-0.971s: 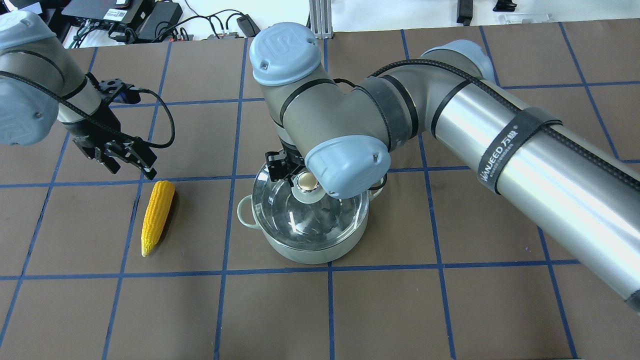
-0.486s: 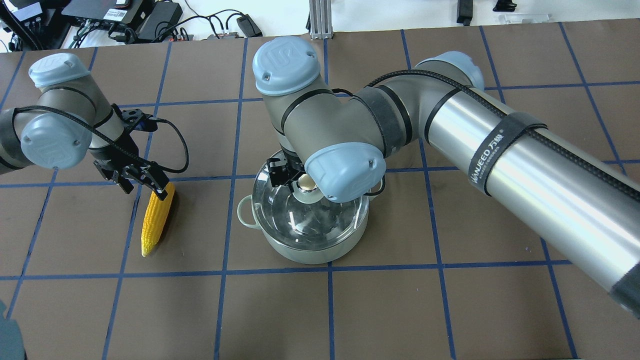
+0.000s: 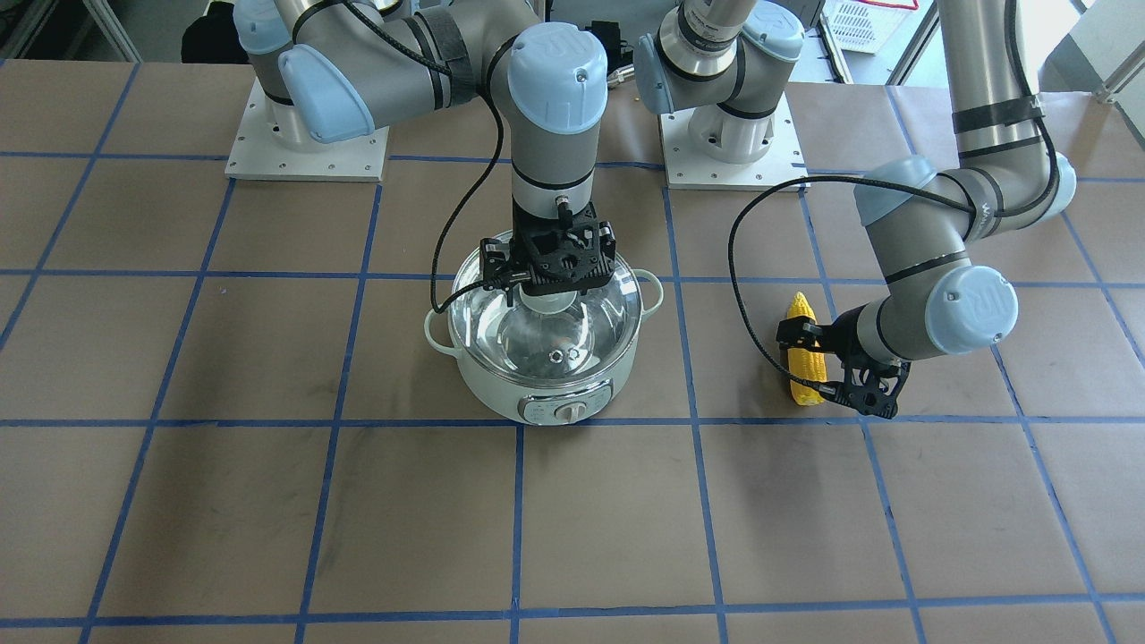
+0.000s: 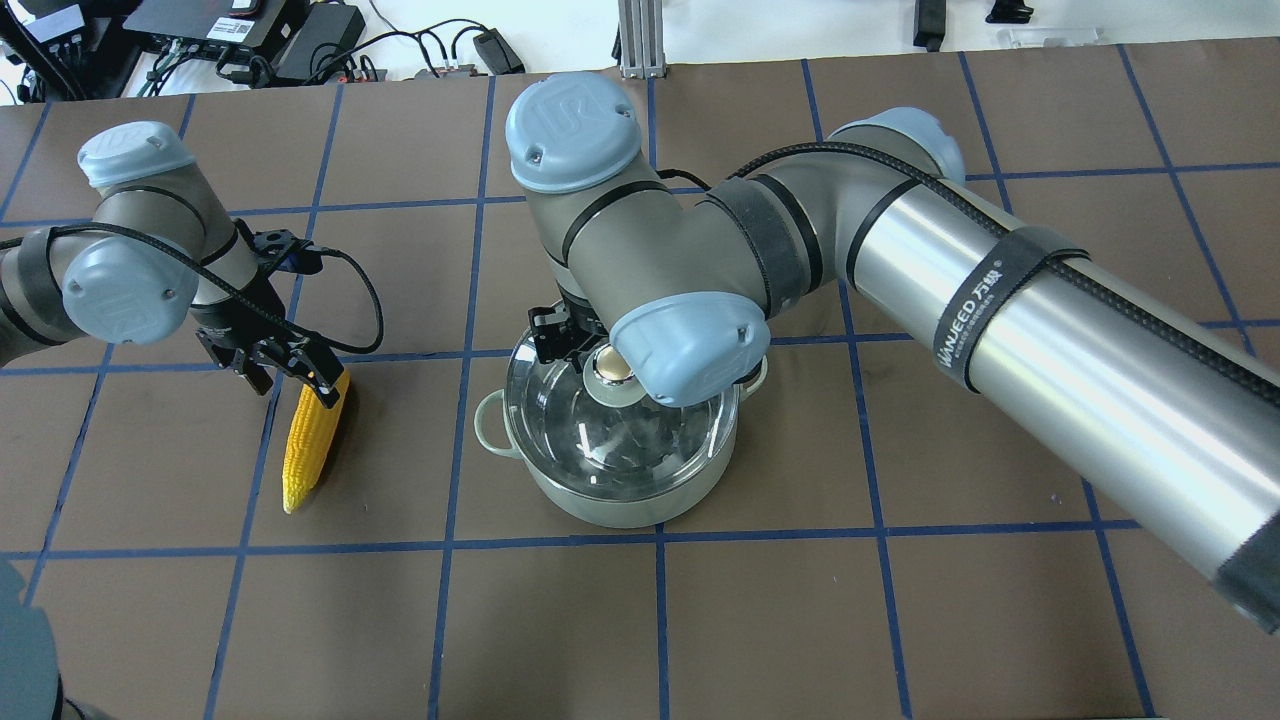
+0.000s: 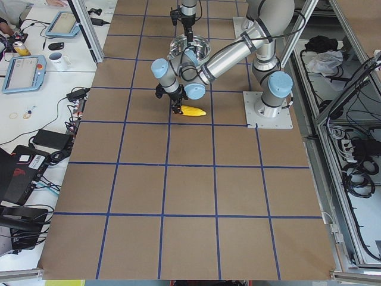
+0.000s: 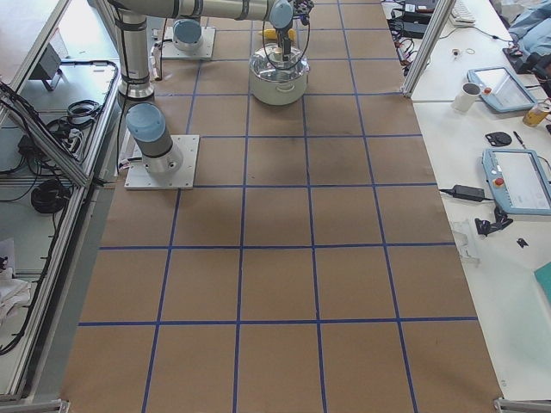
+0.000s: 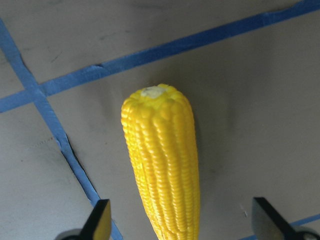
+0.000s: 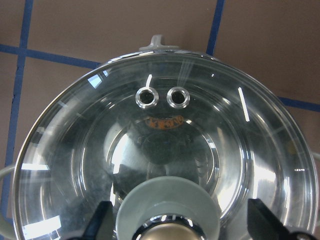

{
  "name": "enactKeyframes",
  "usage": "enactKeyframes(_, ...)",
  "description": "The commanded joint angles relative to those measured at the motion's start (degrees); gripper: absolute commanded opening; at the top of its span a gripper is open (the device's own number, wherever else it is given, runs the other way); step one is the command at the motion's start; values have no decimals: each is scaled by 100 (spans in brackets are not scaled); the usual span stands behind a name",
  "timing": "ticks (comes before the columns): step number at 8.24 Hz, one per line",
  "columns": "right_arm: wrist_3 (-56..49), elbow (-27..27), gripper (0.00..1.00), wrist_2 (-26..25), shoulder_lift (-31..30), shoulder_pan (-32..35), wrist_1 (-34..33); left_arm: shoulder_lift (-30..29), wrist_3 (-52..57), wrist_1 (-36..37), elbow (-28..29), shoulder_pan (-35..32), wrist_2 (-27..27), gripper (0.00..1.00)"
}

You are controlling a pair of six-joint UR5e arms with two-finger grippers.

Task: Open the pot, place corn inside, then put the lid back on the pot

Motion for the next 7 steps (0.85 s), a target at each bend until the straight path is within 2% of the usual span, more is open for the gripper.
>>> enactKeyframes(1, 29, 36, 95, 8, -4, 0, 65, -298, -11, 188, 3, 61, -10, 100)
enactKeyframes(2, 38, 36, 95, 25, -12, 0, 188, -298, -20, 198, 3, 70, -10, 100)
enactKeyframes(3, 64, 36, 95, 69, -4, 0, 189, -290, -46, 207, 3, 70, 7, 38)
enactKeyframes(4, 73, 36, 95, 87, -4, 0, 198, -281, -63, 137, 3, 70, -45, 0)
enactKeyframes(5, 65, 36, 88, 96, -4, 0, 172, -272, -64, 136, 3, 61, -63, 0)
enactKeyframes(6, 64, 36, 68, 96, -4, 0, 154, -228, -90, 119, 3, 61, -80, 0)
enactKeyframes(7, 73, 36, 60, 157, -4, 0, 154, -150, -194, 6, 20, 61, -81, 0)
